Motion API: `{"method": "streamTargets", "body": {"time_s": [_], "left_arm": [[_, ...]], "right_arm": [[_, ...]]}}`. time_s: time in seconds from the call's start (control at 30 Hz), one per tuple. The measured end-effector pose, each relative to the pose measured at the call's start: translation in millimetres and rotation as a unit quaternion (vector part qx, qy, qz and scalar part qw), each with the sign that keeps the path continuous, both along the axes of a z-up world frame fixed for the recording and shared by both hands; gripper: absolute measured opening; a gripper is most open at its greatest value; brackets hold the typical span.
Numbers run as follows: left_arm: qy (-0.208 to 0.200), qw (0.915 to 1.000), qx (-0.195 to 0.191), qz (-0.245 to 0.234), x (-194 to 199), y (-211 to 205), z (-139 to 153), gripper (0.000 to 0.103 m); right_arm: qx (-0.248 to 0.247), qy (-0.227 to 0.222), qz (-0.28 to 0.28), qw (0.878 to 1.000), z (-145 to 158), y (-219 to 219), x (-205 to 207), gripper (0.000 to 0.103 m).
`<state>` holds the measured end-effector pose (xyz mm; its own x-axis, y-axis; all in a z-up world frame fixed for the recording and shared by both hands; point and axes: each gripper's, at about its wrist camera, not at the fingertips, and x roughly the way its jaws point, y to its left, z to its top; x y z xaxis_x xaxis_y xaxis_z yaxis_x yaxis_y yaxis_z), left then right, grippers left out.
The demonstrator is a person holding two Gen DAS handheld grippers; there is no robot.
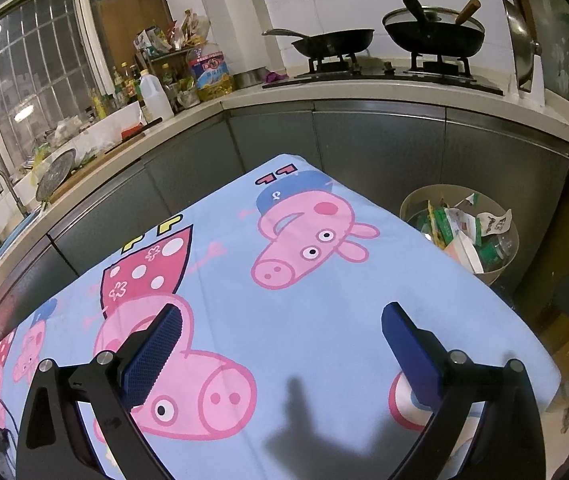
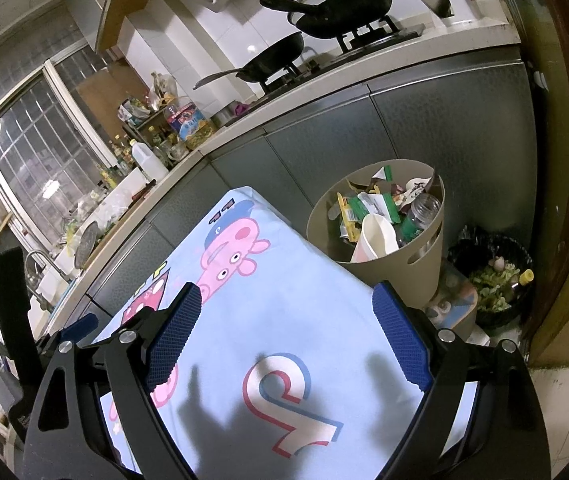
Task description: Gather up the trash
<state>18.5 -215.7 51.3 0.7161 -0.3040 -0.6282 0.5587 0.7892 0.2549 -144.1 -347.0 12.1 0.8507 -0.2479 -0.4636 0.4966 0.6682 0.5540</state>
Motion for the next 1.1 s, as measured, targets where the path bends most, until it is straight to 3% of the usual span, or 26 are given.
{"method": "streamTargets", "body": {"time_s": [1.1], "left_arm": [[0.028,0.9994,0.019,-0.006,3,-2,-12,0.1]], "right_arm": [[0.007,0.001,0.0,1.0,-9,-1,-1,0.086]]}}
